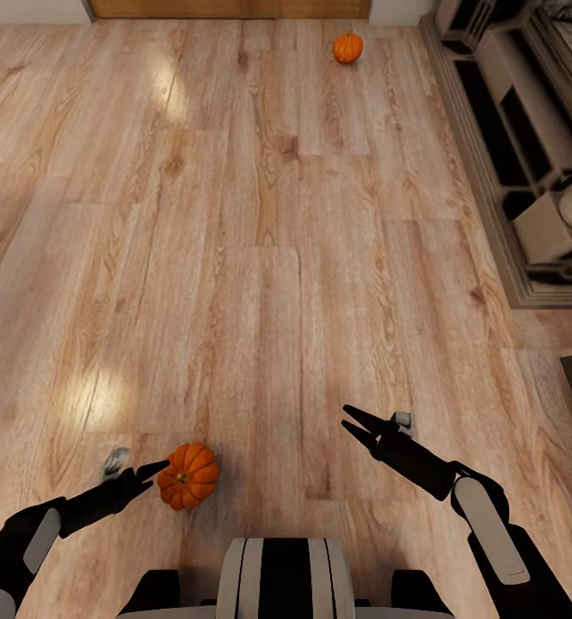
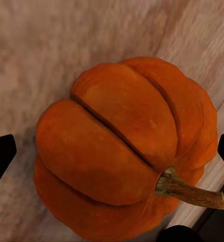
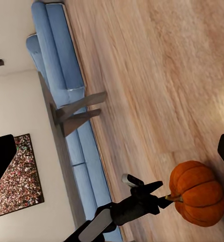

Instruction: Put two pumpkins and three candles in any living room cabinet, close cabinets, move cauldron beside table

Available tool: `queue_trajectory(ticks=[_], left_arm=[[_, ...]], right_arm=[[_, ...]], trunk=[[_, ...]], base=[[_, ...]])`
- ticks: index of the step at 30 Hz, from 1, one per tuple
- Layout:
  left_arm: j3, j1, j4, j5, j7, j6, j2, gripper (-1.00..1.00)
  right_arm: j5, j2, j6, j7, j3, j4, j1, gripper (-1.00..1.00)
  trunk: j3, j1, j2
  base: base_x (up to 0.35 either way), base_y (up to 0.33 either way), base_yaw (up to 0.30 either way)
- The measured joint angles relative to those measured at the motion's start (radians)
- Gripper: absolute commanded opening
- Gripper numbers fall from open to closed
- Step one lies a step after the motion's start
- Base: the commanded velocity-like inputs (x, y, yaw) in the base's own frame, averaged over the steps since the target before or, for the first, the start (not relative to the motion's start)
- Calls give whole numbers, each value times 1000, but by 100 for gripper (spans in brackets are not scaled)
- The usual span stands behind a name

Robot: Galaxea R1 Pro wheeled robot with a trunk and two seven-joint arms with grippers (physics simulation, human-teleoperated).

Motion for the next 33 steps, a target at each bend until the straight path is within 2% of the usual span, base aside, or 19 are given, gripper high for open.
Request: queue_trajectory(ticks=[9,17,21,22,29,33], left_arm=[[0,0,0,0,1,-2,0,100],[-2,0,1,-4,5,-35,-6,100],[-4,0,18,-17,50,-39,-9,100],[-4,0,23,4,61,-32,-9,100],[-5,-1,46,1,37,-68,-13,100],[-25,-1,47,2,29,-74,-16,100]], right_arm=[[0,0,0,0,0,0,0,100],[0,0,0,1,0,0,0,100],[0,0,0,0,0,0,0,100],[0,0,0,0,0,0,0,100],[0,0,0,0,0,0,0,100],[0,0,0,0,0,0,0,100]], trunk=[[0,0,0],[0,0,0],[0,0,0],[0,0,0],[0,0,0],[0,0,0]], base=[[0,0,0],[-36,0,0],[-15,0,0],[-5,0,0],[-1,0,0],[0,0,0]])
